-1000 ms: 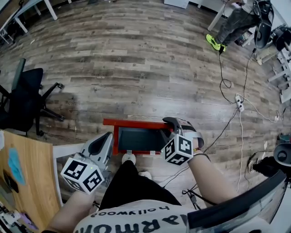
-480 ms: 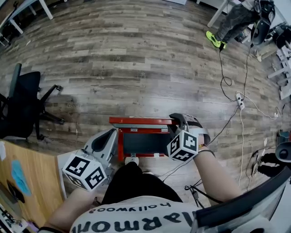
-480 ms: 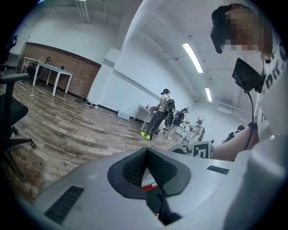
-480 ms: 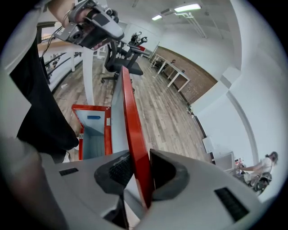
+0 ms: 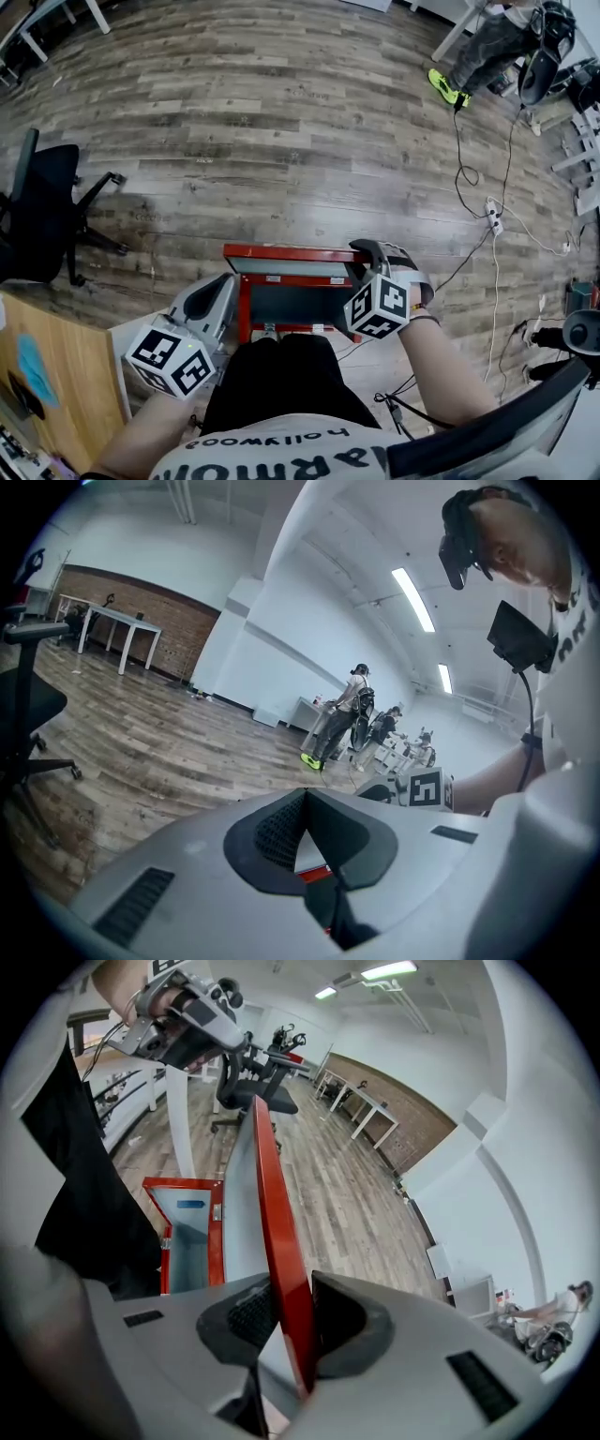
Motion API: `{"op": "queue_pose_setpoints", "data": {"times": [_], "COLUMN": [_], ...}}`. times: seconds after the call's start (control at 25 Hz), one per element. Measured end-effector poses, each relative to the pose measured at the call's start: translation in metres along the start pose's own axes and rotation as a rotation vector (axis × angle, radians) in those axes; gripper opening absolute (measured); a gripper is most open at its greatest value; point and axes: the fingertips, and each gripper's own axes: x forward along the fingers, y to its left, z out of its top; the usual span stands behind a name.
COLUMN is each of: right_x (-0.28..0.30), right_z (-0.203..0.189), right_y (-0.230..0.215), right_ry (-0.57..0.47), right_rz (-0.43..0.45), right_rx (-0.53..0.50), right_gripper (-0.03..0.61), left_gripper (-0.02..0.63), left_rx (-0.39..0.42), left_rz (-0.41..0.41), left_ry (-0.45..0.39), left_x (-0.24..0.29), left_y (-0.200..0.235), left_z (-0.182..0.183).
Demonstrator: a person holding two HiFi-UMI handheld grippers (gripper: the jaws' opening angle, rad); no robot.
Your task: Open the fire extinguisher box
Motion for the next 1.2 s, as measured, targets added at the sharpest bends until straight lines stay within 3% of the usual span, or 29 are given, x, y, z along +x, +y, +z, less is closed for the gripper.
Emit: {"op": "queue_pose_setpoints", "data": {"times": [0.4,0.72,1.2], "right_x": [0.017,0.032,0.063], "right_z": [-0.005,-0.002,-0.007], "right_y": [-0.01,-0.018,-0.028], "right_ry": [-0.038,-0.069,-0.138], "right_rz": [0.076,0.118,0.232], "right_rx": [-0.028,-0.059,-0.081], "right_gripper": [0.097,0.098,0.103], "left_gripper": [0.005,0.005,0.005], "left_rx": [-0.033,-0.03,-0.03], "left_rz": [0.125,0.2,0.241], "left_ry": [-0.048,-0.04,-0.03], "left_x": [-0.013,-0.035,-0.038], "left_y": [-0.009,-0.01,-0.015], "left_z": [0.004,0.004,-0.011]}}
